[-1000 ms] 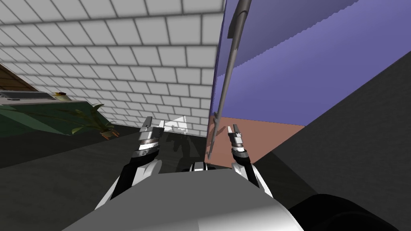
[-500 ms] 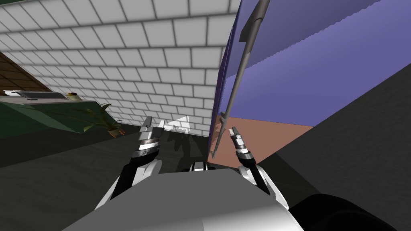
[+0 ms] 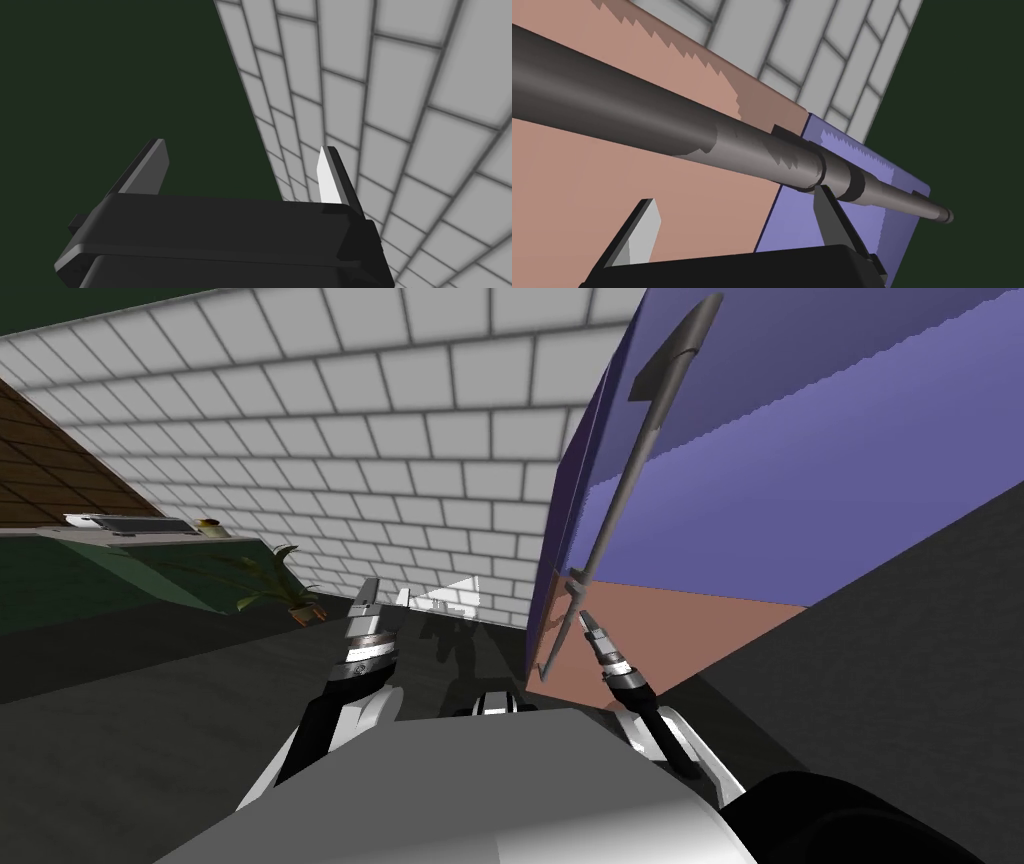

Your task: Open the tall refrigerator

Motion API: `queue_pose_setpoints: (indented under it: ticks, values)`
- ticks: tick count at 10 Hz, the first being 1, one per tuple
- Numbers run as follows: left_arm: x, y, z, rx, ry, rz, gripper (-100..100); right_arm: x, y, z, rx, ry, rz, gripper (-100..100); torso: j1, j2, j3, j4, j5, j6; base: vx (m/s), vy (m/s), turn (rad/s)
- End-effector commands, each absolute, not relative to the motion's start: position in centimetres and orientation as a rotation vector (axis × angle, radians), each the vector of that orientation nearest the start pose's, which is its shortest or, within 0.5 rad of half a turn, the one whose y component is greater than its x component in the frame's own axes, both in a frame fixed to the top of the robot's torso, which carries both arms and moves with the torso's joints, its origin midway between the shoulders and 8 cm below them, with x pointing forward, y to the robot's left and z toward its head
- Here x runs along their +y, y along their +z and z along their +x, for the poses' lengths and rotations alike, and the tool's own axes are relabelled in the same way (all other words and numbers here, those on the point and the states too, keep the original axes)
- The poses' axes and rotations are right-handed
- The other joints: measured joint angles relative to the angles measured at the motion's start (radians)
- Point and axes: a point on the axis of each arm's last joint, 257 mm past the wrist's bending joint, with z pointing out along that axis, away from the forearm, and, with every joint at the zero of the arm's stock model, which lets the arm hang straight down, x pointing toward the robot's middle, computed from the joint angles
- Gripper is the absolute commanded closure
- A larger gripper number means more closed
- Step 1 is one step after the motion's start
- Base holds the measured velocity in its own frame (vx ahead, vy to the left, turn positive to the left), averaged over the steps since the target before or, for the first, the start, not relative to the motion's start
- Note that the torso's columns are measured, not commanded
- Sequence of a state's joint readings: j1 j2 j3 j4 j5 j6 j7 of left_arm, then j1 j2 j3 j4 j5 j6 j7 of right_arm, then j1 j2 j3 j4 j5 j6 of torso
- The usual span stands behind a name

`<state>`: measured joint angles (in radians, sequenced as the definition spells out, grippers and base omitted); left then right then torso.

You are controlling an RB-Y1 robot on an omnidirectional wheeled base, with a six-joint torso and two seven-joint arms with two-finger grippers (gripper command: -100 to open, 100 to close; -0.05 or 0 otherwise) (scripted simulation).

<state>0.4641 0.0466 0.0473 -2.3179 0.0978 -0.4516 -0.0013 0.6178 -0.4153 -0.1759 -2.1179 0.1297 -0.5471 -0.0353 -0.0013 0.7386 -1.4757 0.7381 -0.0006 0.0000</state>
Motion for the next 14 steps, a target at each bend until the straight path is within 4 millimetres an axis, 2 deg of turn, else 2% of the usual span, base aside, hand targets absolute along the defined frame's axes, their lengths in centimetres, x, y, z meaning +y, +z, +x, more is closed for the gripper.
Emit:
queue_pose_setpoints:
  ticks: [1, 2, 3, 5, 6, 8, 9, 11, 12, 13, 14]
  values:
    - [29.6, 4.6, 34.3, 0.574, -1.338, -0.659, 0, -34.5, -7.6, 34.9, 1.22, 0.885, 0.366, -100, 0.001, -0.001, 0.0, 0.0, 0.0, 0.0, -0.017, 0.138, 0.047]
    - [29.6, 4.6, 34.3, 0.574, -1.338, -0.659, 0, -36.2, -8.4, 34.9, 1.265, 0.816, 0.348, -100, 0.003, -0.001, 0.0, 0.0, 0.001, 0.0, -0.017, 0.227, 0.079]
    - [29.6, 4.6, 34.3, 0.574, -1.338, -0.659, 0, -36.1, -8.3, 35.0, 1.273, 0.815, 0.337, -100, 0.007, -0.001, 0.0, 0.0, 0.002, 0.0, -0.003, 0.18, 0.027]
    - [29.6, 4.6, 34.3, 0.574, -1.338, -0.659, 0, -39.5, -9.3, 34.8, 1.359, 0.676, 0.291, -100, 0.0, 0.0, 0.0, 0.0, 0.0, 0.0, -0.031, 0.174, 0.065]
    - [29.6, 4.6, 34.3, 0.574, -1.338, -0.659, 0, -39.5, -9.3, 34.9, 1.366, 0.675, 0.281, -100, 0.002, 0.001, 0.001, 0.0, 0.0, -0.001, -0.007, 0.131, -0.006]
    - [29.6, 4.6, 34.3, 0.574, -1.338, -0.659, 0, -43.0, -9.8, 34.7, 1.439, 0.535, 0.232, -100, 0.006, -0.003, -0.001, -0.002, 0.0, -0.003, 0.009, 0.168, 0.052]
    - [29.6, 4.6, 34.3, 0.574, -1.338, -0.659, 0, -42.9, -9.7, 34.8, 1.446, 0.534, 0.219, -100, 0.01, -0.005, -0.002, -0.004, 0.0, -0.006, -0.03, 0.135, 0.004]
    - [29.6, 4.6, 34.3, 0.574, -1.338, -0.659, 0, -46.3, -9.7, 34.6, 1.507, 0.396, 0.17, -100, 0.012, -0.003, -0.001, -0.004, 0.0, -0.009, -0.037, 0.154, 0.056]
    - [29.6, 4.6, 34.3, 0.574, -1.338, -0.659, 0, -46.2, -9.6, 34.8, 1.514, 0.395, 0.153, -100, 0.016, -0.004, -0.001, -0.004, 0.001, -0.009, -0.007, 0.117, -0.01]
    - [29.6, 4.6, 34.3, 0.574, -1.338, -0.659, 0, -47.9, -9.4, 34.7, 1.542, 0.325, 0.125, -100, 0.015, -0.005, -0.002, -0.003, 0.002, -0.01, 0.012, 0.106, 0.043]
    - [29.6, 4.6, 34.3, 0.574, -1.338, -0.659, 0, -47.8, -9.4, 34.8, 1.544, 0.325, 0.119, -100, 0.016, -0.005, -0.003, -0.002, 0.004, -0.011, 0.014, 0.073, 0.014]
